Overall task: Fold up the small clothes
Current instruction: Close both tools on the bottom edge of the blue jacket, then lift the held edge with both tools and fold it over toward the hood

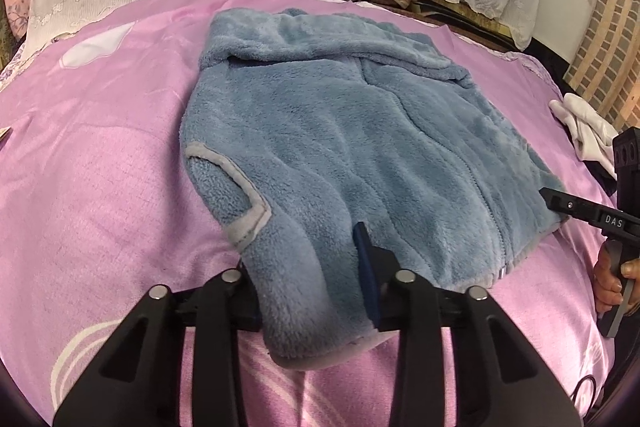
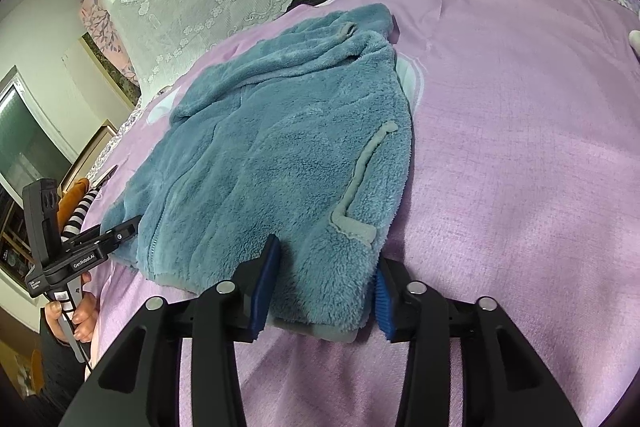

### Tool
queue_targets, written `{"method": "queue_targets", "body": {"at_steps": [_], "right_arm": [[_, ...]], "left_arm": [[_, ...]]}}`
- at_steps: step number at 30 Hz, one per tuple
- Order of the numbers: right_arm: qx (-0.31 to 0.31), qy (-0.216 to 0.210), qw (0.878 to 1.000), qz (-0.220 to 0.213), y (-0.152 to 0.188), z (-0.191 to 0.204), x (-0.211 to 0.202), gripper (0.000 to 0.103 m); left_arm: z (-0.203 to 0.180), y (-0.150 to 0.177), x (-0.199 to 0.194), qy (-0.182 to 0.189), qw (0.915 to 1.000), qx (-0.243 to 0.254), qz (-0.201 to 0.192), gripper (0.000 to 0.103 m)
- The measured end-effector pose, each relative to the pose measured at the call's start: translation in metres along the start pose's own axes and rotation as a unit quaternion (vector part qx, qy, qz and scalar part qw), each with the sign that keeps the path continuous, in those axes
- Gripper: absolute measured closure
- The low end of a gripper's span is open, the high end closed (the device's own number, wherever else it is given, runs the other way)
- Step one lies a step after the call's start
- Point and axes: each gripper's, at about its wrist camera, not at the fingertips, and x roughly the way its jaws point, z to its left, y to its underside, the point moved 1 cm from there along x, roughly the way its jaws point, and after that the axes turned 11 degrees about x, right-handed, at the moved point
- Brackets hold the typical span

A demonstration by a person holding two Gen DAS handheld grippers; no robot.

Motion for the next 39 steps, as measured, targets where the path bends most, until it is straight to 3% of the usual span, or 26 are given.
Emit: {"method": "queue_targets", "body": {"at_steps": [3, 16, 20, 24, 29, 32, 39], "right_arm": [[-0.008, -0.002, 1.000, -0.002, 0.001, 0.003, -0.001, 0.078], [-0.001, -0.003, 1.000, 0.006, 0.000, 0.001, 0.002, 0.075], [-0.006, -0.004, 1.000, -0.002, 0.001, 0.003, -0.001, 0.081], [-0.005, -0.010, 1.000, -0.012, 0.001, 0.003, -0.006, 0.085], [0.002, -0.032, 0.999, -0.027, 0.000, 0.003, -0.017, 0.087], [0.009, -0.040, 0.999, -0.029, -0.001, 0.001, -0.020, 0.087], [0.014, -0.036, 0.999, -0.024, -0.002, -0.003, -0.018, 0.087]], "left_arm": [[-0.001, 0.000, -0.001, 0.000, 1.0000, 0.001, -0.003, 0.075], [-0.002, -0.001, -0.001, -0.001, 1.0000, -0.001, -0.001, 0.075], [-0.001, -0.001, -0.002, 0.002, 1.0000, -0.001, -0.006, 0.078], [0.004, -0.001, -0.005, 0.021, 0.9996, -0.014, -0.012, 0.084], [0.024, 0.000, -0.012, 0.063, 0.9955, -0.064, -0.031, 0.086], [0.025, 0.002, -0.015, 0.066, 0.9947, -0.070, -0.036, 0.086], [0.036, 0.010, -0.003, 0.088, 0.9909, -0.102, -0.005, 0.085]]}}
